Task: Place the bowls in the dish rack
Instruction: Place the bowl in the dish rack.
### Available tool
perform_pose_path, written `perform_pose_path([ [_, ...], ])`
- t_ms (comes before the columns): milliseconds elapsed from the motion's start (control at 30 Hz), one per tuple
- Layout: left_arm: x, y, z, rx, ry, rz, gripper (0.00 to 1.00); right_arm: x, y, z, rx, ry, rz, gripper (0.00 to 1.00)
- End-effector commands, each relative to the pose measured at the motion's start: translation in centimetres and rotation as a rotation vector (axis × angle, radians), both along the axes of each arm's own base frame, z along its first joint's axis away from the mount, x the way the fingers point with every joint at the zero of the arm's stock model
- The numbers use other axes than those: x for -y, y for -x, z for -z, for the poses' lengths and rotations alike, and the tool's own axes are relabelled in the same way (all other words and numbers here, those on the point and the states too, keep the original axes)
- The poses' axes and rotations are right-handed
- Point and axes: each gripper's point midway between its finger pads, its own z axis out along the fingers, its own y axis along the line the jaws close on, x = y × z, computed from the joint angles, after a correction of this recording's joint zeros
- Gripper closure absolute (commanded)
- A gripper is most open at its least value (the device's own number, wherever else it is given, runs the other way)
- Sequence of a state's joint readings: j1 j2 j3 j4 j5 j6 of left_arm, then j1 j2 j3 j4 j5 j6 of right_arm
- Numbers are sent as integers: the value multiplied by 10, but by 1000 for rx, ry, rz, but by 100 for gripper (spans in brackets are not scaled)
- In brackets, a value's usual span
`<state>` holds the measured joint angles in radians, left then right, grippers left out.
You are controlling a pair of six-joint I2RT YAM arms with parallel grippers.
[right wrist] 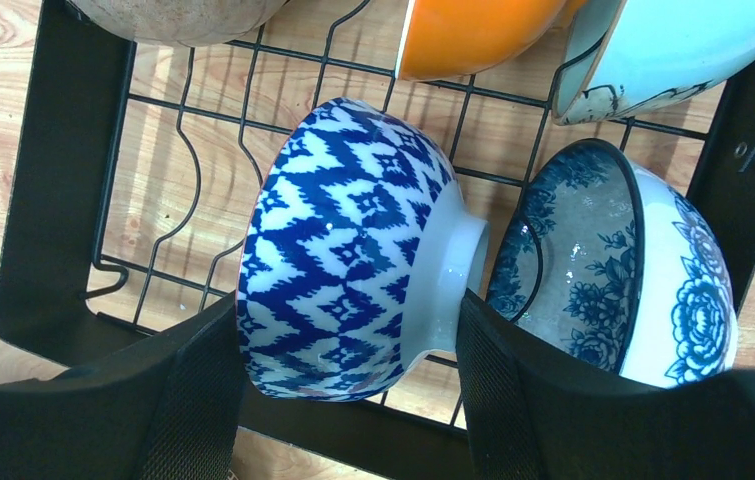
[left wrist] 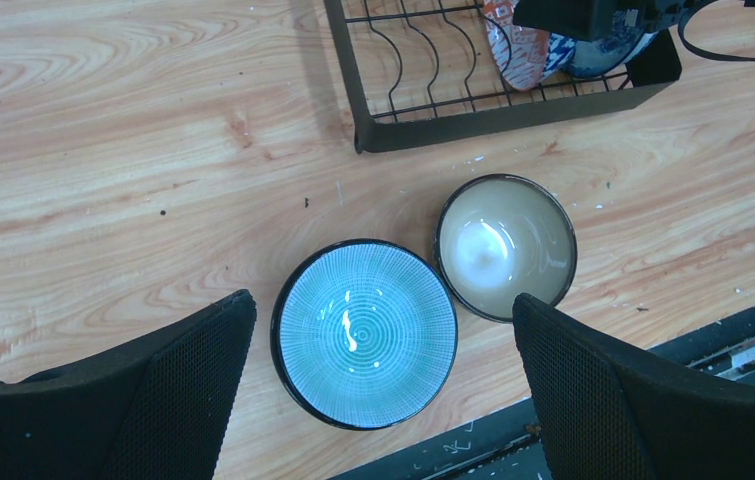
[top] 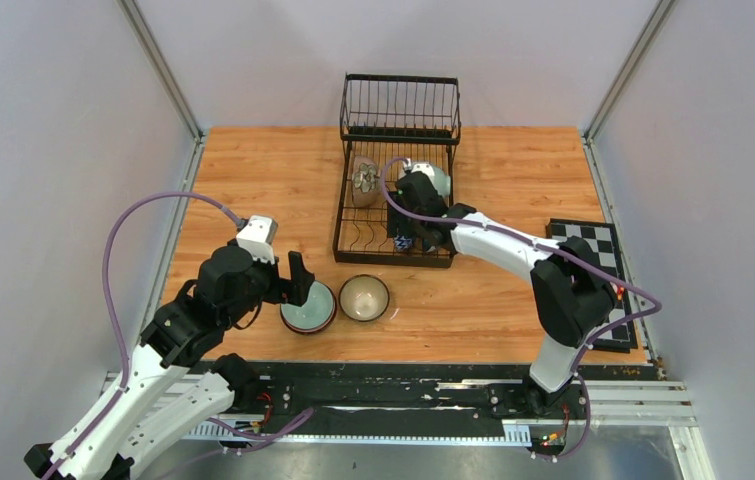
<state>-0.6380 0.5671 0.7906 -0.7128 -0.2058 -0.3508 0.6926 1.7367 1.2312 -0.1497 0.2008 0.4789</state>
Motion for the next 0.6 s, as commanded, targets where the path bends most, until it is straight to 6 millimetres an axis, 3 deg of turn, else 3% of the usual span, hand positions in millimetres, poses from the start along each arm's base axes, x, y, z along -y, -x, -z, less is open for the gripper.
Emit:
perform_pose_path([
  [0,1,-2,1,7,-5,3,0,7,5,25,-69,-12,31,95],
  [100,1,-2,1,6,-4,5,0,9,6,29,-79,-17,41,90],
  [233,2,-2,3,2,-5,8,0,10,9,32,-90,-23,43,70],
  [567,2,-2,3,0,-3,3,0,16,12,23,-76,-26,52,38],
])
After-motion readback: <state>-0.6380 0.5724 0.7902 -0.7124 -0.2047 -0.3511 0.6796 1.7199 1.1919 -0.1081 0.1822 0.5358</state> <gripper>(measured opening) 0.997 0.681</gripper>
